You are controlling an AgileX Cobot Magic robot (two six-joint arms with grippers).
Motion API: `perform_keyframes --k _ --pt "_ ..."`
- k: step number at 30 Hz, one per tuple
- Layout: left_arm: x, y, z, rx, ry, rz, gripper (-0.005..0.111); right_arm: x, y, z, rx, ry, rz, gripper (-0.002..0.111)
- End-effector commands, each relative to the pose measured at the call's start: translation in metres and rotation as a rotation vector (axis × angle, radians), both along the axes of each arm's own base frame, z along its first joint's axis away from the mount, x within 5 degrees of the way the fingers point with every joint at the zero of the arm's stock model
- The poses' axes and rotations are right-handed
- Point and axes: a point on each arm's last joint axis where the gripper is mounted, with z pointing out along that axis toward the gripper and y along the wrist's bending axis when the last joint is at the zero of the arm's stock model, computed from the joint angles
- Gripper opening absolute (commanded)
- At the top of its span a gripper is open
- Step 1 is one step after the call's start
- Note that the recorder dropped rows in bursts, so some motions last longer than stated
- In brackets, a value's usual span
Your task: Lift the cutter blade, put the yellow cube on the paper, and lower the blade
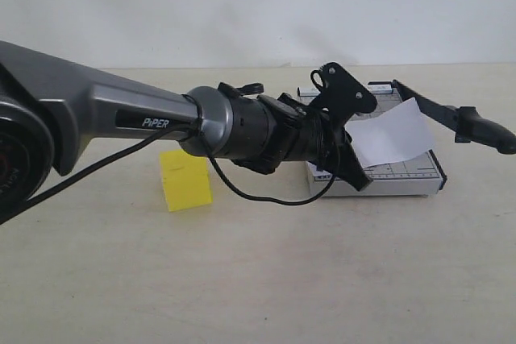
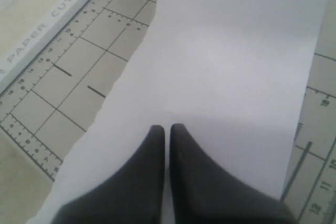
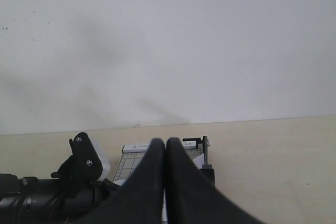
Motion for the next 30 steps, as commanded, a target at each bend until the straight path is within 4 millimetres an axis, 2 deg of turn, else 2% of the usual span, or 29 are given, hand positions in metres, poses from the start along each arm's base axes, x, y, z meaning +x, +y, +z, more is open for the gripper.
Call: perform_keyframes --k 1,9,17,30 --pt "-0.002 0.000 -0.008 0.028 0.002 -0.012 0.004 0.000 0.000 -0.001 -0.004 -0.001 -0.002 0.000" --pt "0.003 0.006 -0.004 0.058 -0.039 0.064 0.004 0.000 0.000 -0.001 -0.004 -0.001 -0.002 0.000" --pt "0.003 0.006 0.017 0.043 -0.076 0.055 0.004 0.000 0.000 -0.001 -0.004 -0.001 -0.002 0.000" --pt "0.001 0.007 0.014 0.049 -0.065 0.052 0.004 -0.001 0.003 -0.001 -0.004 -0.001 0.034 0.000"
